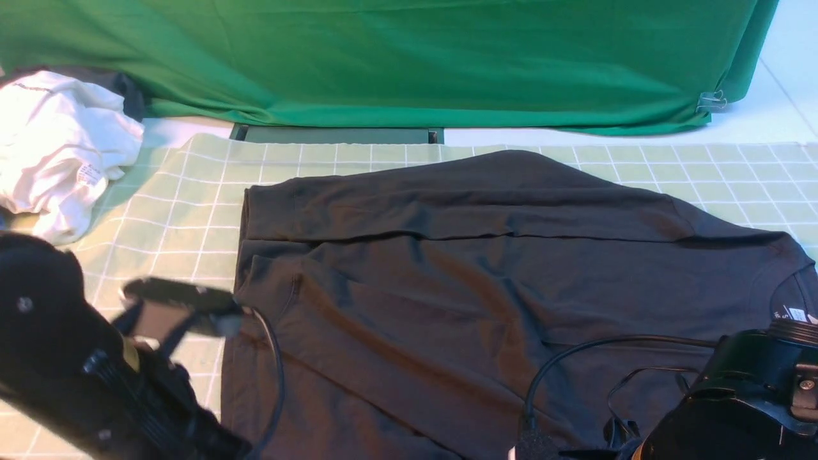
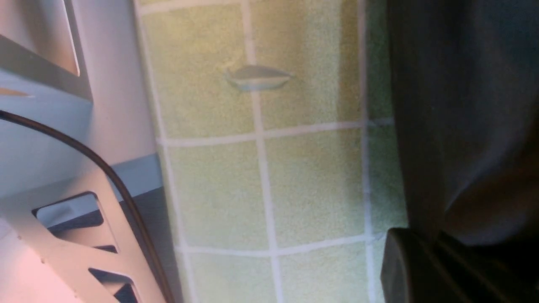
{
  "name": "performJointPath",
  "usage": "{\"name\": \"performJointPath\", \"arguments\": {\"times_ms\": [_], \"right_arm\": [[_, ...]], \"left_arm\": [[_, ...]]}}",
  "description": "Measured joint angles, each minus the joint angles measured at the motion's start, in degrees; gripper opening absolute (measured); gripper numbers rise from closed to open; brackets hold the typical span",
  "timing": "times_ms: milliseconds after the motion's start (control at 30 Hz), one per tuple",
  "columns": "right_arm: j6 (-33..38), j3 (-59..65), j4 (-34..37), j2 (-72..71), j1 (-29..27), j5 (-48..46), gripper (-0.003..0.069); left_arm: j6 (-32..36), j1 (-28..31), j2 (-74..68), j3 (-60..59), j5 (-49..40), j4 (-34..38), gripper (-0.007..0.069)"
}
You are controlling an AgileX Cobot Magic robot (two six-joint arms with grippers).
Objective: Fold a long-sleeved shirt over a green coffee tablecloth.
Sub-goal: 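Grab the top left corner of the dark shirt with the left gripper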
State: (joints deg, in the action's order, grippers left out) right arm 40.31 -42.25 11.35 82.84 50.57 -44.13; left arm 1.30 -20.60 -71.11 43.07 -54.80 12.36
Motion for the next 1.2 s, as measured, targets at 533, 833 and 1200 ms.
{"name": "performJointPath", "arguments": {"times_ms": [533, 833, 1200], "right_arm": [[0.0, 0.0, 0.06, 0.0, 0.07, 1.25, 0.0037], [0.0, 0.0, 0.06, 0.0, 0.07, -0.61, 0.0037], [0.05, 0.0, 0.19, 0.0, 0.07, -2.05, 0.0038]], "left_arm": [[0.38, 3.99, -4.58, 0.28, 3.25, -1.57, 0.0233], [3.92, 3.99, 3.35, -8.27, -5.27, 6.08, 0.0267], [9.14, 2.61, -0.59, -13.3, 0.82, 11.55, 0.0268]]}}
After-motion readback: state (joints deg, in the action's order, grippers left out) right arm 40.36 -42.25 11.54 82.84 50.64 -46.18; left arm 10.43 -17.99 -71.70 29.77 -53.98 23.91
